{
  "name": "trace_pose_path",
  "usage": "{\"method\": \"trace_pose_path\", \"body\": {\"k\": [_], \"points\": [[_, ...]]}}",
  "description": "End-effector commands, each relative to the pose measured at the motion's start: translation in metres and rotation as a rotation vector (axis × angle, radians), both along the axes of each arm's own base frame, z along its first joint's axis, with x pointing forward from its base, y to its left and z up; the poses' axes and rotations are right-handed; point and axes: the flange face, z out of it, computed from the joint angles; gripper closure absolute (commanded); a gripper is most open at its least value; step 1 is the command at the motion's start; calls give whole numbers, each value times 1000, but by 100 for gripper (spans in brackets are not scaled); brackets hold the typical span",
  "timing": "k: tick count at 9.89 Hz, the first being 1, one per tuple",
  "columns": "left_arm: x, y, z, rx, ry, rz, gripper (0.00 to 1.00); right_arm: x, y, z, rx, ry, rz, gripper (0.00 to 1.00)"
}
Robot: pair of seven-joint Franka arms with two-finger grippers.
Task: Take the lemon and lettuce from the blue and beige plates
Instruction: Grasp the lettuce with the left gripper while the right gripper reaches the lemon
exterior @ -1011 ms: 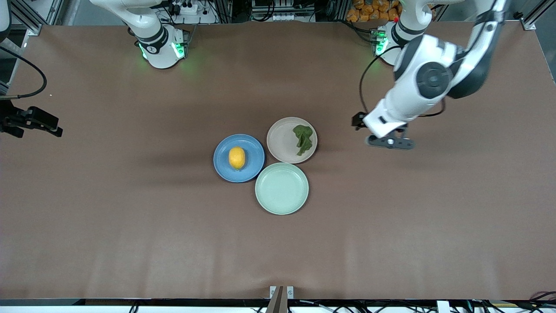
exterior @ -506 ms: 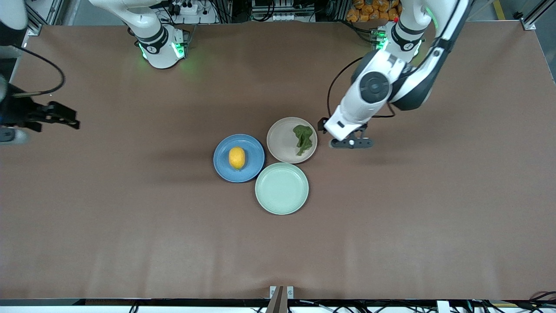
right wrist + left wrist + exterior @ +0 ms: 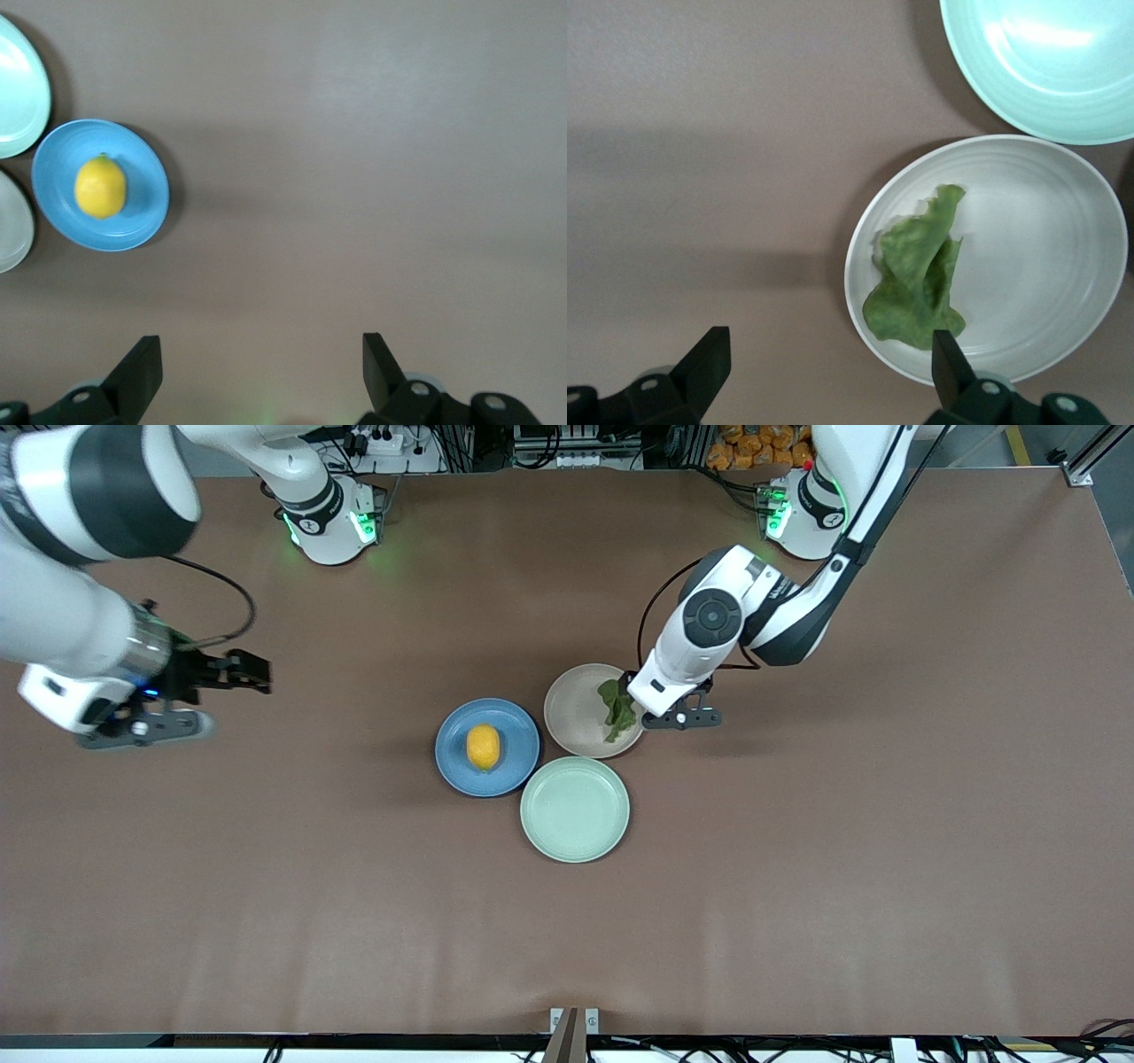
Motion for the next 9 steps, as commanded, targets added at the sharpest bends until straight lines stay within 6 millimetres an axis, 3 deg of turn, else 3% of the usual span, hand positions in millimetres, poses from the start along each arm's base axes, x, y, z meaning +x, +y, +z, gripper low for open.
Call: {"method": "trace_pose_path", "body": {"k": [1, 6, 9], "points": [[1, -27, -28, 25, 7, 17, 0, 7, 20, -15, 22, 5, -48, 0], [-6, -51, -52, 35, 33, 32, 0, 3, 109, -63, -14, 13, -104, 0], [-1, -58, -61, 46, 27, 57, 0, -16, 153, -119, -3, -12, -95, 0]]}}
